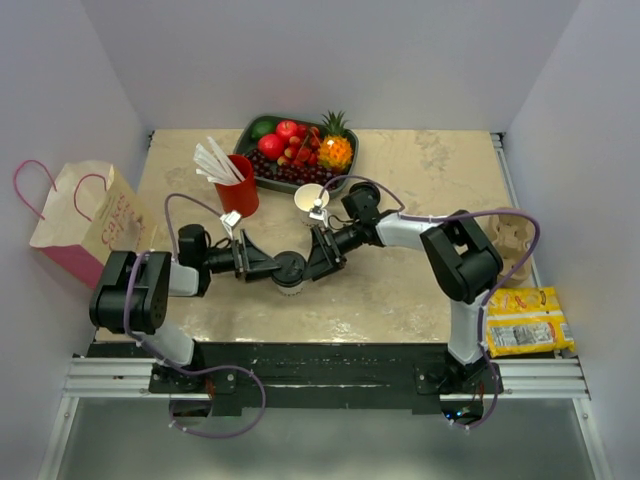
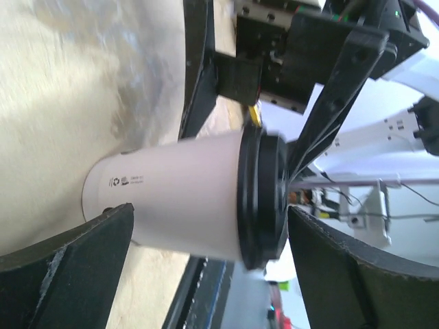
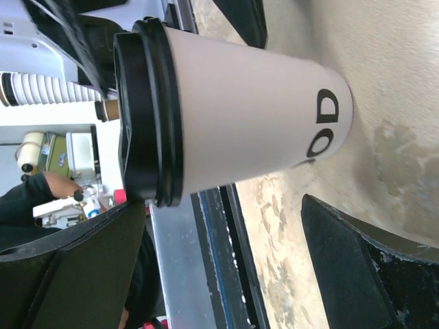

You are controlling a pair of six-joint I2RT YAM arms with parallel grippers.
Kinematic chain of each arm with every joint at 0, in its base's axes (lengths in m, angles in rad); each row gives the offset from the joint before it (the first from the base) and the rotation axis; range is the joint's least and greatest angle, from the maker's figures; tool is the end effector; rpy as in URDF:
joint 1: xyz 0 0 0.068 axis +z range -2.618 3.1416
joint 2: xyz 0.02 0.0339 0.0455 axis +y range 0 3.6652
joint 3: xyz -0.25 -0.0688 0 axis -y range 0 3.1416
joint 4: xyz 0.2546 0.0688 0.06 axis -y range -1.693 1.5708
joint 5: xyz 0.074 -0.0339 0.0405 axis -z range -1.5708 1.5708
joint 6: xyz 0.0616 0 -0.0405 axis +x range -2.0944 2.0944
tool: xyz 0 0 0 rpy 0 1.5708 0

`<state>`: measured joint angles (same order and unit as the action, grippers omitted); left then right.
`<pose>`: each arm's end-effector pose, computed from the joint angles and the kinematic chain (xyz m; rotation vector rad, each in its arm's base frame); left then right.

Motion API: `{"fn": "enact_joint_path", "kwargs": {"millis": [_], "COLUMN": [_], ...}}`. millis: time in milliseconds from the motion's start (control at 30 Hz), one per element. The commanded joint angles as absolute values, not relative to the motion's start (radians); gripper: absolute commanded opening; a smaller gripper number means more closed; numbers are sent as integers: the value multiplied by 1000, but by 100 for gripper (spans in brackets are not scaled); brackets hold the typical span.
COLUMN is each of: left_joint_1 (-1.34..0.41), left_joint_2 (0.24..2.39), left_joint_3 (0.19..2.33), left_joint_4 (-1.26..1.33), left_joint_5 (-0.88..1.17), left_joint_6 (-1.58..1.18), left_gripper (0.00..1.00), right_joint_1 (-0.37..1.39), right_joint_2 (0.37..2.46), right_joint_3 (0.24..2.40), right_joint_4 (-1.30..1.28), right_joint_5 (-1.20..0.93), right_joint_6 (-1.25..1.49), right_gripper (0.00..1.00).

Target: Pack the takeout coffee

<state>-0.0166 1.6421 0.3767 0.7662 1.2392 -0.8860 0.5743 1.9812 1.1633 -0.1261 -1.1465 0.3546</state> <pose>0.2532 -0.0625 0.0931 -0.0742 2.1752 -1.8054 0.3019 0.2622 0.1175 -0.7972 2.4374 1.8131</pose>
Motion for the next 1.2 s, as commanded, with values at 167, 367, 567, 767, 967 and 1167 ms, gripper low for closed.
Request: {"fn": "enact_joint_path", "kwargs": {"millis": [167,367,567,767,967,1167], "left_joint_1": [-26,-25,-25,-25,-25,-25], "left_joint_2": [1514,1459,1261,1170,1150,1224], "left_joint_3": [555,800,945,1100,1199,1236], "left_joint_4": [524,-97,-260,-356,-362,-220], "left_joint_5": [1131,928,801,684,632,753], "left_joint_6": [-780,-353,-143,-40,77,-50], "left_gripper": [99,100,100,97,96,93], "right_joint_1": [519,488,399,308,201,-75], "right_joint_2": [1882,1789,1674,1703,1712,1707], "right_joint_3": [1279,1344,1471,1707,1818,1836], "right_joint_4": [-327,-494,-583,-656,-857,-1057], "right_joint_5": [-1147,-1008,-700,-555,-297,-229], "right_joint_6": [161,6,-115,-89,-250,-380], "right_gripper": [99,99,99,99,95,81]}}
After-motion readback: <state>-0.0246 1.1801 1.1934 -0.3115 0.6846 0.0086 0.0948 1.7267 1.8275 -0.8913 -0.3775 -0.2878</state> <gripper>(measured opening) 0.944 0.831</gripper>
